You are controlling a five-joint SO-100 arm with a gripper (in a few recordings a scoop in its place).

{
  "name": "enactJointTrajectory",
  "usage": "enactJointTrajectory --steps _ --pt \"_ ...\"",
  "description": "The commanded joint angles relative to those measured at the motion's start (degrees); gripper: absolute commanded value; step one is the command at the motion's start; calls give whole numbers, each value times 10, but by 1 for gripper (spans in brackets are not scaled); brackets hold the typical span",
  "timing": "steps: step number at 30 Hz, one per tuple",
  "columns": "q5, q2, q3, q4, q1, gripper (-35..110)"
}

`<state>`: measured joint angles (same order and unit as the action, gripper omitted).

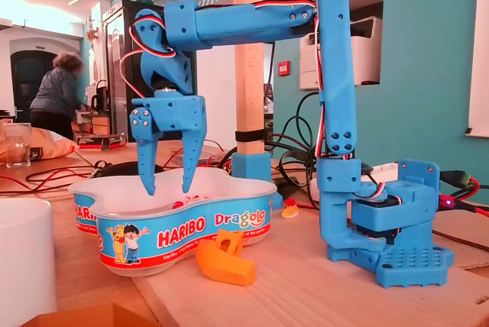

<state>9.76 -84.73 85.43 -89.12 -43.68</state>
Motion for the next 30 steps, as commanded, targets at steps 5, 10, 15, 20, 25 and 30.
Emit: enactJointTrajectory --steps 5,10,15,20,25,30 --pt "54 4 -19 0 13 20" --pt "60 19 -19 0 12 19" --pt "61 40 -19 0 11 19" --pt "74 36 -19 0 11 19" --pt "105 33 -20 4 4 20" --pt "114 33 -11 59 -2 19"
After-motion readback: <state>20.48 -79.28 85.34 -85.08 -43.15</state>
